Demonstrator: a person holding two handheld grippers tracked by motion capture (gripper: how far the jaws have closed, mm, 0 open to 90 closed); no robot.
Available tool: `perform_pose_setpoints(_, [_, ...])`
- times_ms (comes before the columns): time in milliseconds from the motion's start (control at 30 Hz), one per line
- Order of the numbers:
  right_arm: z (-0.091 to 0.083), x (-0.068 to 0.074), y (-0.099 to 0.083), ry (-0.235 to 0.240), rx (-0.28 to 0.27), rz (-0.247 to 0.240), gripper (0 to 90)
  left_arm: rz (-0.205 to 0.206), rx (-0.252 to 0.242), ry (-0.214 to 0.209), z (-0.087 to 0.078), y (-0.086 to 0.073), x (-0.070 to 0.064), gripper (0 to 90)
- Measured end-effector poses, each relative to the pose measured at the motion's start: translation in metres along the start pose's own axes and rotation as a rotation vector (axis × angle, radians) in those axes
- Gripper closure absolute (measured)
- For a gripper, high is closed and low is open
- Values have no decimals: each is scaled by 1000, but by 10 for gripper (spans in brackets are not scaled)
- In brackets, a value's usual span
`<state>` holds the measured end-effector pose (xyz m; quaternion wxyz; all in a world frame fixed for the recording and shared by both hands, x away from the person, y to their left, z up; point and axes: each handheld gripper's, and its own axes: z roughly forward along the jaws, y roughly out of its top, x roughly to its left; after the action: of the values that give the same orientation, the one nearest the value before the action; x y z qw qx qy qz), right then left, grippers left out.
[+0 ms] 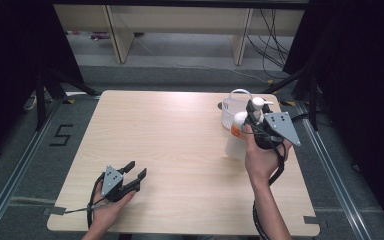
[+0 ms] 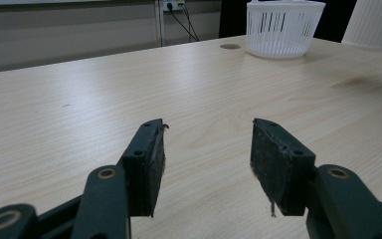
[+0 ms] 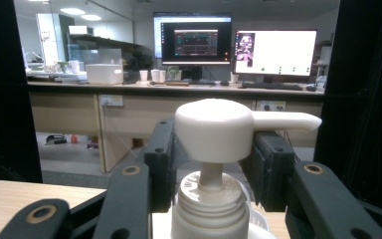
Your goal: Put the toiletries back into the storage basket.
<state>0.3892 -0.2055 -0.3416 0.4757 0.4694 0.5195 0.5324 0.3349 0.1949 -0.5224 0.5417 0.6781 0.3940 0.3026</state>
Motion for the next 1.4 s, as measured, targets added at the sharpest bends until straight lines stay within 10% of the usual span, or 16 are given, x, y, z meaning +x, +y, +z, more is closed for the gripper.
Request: perform_pose_setpoints(1400, [23, -11, 16, -25, -45, -1, 599, -8, 2, -6, 0, 0, 1, 466])
